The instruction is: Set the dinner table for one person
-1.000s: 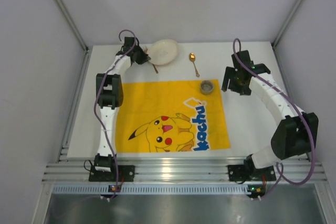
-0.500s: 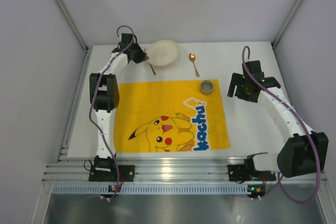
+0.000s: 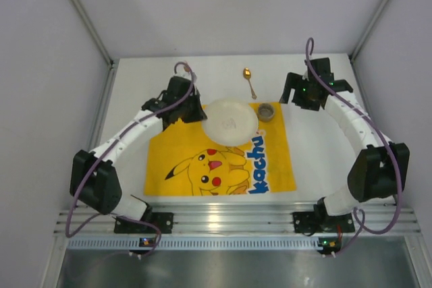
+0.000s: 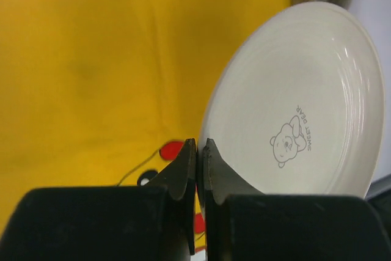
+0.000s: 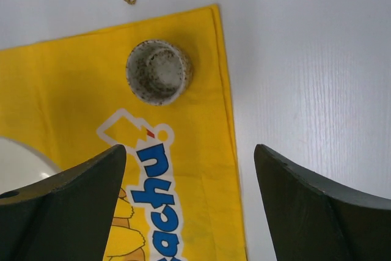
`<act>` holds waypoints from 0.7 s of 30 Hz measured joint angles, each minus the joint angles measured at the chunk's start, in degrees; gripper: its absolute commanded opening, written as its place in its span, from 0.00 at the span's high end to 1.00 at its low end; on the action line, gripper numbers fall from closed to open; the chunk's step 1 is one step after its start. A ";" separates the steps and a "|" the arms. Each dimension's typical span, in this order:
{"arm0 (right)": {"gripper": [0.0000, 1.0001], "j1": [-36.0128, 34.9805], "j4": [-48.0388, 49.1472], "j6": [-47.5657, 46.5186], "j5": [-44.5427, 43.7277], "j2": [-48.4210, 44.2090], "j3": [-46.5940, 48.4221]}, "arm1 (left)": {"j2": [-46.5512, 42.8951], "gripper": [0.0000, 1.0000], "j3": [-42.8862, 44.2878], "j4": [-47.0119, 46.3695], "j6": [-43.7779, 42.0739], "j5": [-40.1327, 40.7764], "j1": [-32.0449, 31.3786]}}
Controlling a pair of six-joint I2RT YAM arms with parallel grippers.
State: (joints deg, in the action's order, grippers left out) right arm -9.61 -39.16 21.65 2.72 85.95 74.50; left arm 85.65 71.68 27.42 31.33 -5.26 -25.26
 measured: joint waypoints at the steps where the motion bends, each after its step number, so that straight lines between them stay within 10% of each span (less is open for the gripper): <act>1: 0.14 0.00 0.37 -0.02 0.26 1.14 1.16 | -1.51 1.00 -3.67 1.05 0.15 0.42 -1.97; 8: 0.14 0.00 0.96 -0.09 1.68 4.94 3.10 | -11.21 1.00 -26.51 5.90 5.40 2.64 -8.63; 21: 0.14 0.00 1.68 -1.09 2.03 3.37 -5.57 | -14.56 1.00 -27.41 3.72 7.85 12.87 -8.59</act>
State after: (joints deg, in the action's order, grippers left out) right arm -9.61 -37.47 20.56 4.75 89.32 68.93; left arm 71.09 44.27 31.14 39.18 7.62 -33.85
